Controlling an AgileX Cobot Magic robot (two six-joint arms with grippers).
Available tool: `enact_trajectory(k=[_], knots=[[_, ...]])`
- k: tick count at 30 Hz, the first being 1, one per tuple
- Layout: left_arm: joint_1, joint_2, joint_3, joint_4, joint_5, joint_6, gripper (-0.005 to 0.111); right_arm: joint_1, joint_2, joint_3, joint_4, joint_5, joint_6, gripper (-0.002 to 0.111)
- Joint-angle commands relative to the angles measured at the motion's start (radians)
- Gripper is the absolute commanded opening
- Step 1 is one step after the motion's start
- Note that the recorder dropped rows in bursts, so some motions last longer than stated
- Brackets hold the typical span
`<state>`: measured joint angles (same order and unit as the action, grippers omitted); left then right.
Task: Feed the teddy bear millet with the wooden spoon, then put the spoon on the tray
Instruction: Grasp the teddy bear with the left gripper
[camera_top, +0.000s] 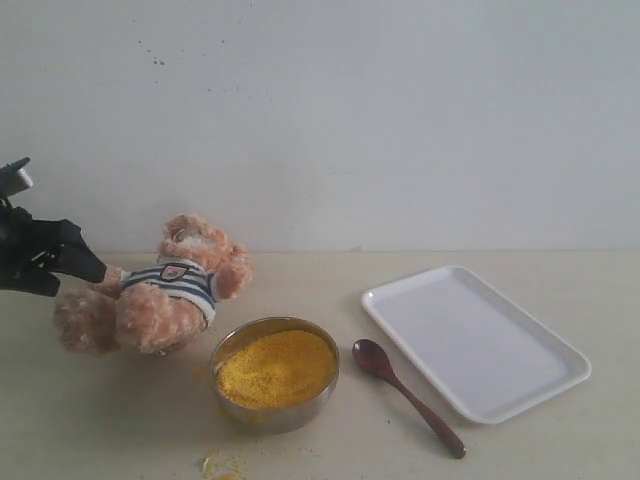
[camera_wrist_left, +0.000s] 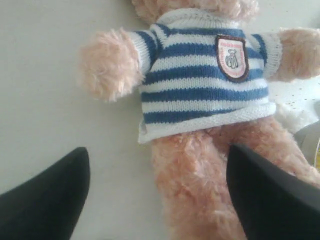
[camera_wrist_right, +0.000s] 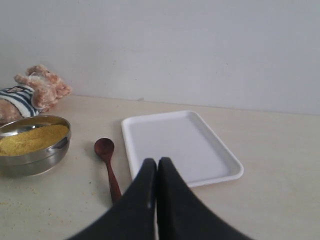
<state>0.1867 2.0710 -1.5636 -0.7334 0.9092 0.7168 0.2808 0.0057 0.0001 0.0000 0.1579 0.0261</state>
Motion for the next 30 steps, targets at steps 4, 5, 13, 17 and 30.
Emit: enact_trajectory(k=[4,5,13,17,30], knots=[[0.001,0.042,0.057,-0.216,-0.079,0.159,0.071,-0.003,-0.006,0.0,0.0,-0.003,-0.004,0.0],[0.001,0.058,0.057,-0.228,-0.079,0.164,0.072,-0.003,-0.006,0.0,0.0,-0.003,-0.004,0.0],[0.001,0.182,0.057,-0.396,-0.083,0.284,0.084,-0.003,-0.006,0.0,0.0,-0.003,-0.004,0.0],[0.001,0.208,0.057,-0.514,-0.083,0.374,0.085,-0.003,-0.006,0.0,0.0,-0.003,-0.004,0.0],[-0.045,0.24,0.057,-0.715,-0.137,0.479,0.079,-0.003,-0.006,0.0,0.0,-0.003,-0.004,0.0]])
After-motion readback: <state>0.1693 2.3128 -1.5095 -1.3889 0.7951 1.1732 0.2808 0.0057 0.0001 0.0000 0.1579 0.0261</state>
